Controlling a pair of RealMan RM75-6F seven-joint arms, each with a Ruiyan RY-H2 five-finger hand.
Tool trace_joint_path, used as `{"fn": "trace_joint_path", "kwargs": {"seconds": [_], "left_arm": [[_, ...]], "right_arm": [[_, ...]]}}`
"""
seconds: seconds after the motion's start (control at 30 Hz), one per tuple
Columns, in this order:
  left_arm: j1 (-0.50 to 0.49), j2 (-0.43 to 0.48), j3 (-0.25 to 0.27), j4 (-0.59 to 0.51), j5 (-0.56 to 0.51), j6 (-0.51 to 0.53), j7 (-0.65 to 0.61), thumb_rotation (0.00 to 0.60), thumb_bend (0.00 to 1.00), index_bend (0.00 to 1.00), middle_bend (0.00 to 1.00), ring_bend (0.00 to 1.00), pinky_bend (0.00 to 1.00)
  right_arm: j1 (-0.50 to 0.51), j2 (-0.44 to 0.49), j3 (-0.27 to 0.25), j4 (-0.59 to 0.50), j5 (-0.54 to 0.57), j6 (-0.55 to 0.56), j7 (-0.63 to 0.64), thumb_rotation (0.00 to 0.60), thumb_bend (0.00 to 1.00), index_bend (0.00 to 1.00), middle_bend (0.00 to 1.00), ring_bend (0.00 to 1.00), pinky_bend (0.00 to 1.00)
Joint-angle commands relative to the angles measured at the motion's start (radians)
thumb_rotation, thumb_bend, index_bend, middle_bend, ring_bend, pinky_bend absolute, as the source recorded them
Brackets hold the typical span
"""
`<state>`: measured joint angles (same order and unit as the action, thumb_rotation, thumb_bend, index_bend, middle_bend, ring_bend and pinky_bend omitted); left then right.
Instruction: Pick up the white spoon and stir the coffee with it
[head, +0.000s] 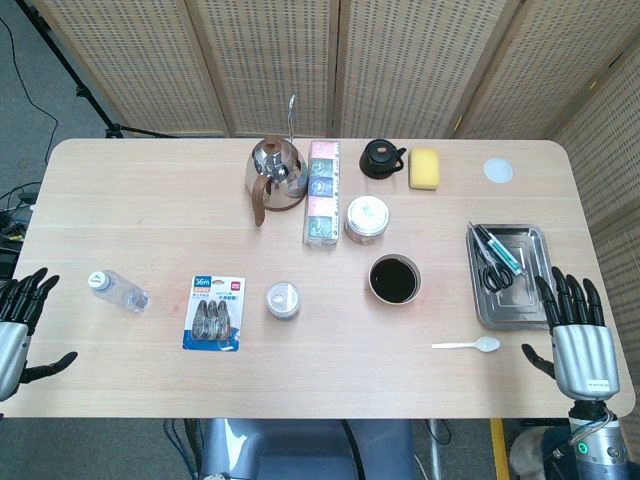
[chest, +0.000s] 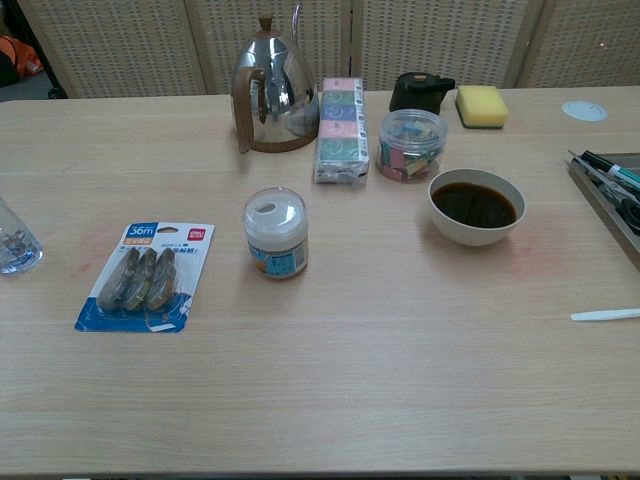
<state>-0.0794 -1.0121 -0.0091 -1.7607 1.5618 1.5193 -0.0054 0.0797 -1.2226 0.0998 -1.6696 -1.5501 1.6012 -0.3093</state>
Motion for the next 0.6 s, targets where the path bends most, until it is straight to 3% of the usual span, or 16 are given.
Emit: {"fn": "trace_joint_path", "kwargs": {"seconds": [0.03, 0.17, 0.4, 0.6], "left_arm": [[0.000, -0.001, -0.001, 0.001, 0.002, 0.002, -0.003, 0.600, 0.00, 0.00, 0.00, 0.00, 0.00], [0.001, -0.005, -0.001, 0.006, -0.001, -0.001, 0.004, 0.600, 0.00, 0.00, 0.00, 0.00, 0.00], [0.004, -0.010, 0.001, 0.002, 0.009, 0.005, 0.017, 0.600, 0.00, 0.00, 0.00, 0.00, 0.00], [-0.003, -0.012, 0.000, 0.004, 0.003, -0.013, 0.023, 0.600, 0.00, 0.00, 0.00, 0.00, 0.00]], "right_arm": [[-0.004, 0.007, -0.007, -0.021, 0.008, -0.012, 0.013, 0.600, 0.00, 0.08, 0.00, 0.00, 0.00], [-0.002, 0.012, -0.014, -0.038, 0.020, -0.036, 0.021, 0.600, 0.00, 0.10, 0.00, 0.00, 0.00], [0.024, -0.024, -0.045, 0.008, -0.007, -0.100, 0.064, 0.600, 0.01, 0.22, 0.00, 0.00, 0.00], [0.066, -0.086, -0.059, 0.089, 0.000, -0.189, 0.102, 0.600, 0.21, 0.40, 0.00, 0.00, 0.00]]}}
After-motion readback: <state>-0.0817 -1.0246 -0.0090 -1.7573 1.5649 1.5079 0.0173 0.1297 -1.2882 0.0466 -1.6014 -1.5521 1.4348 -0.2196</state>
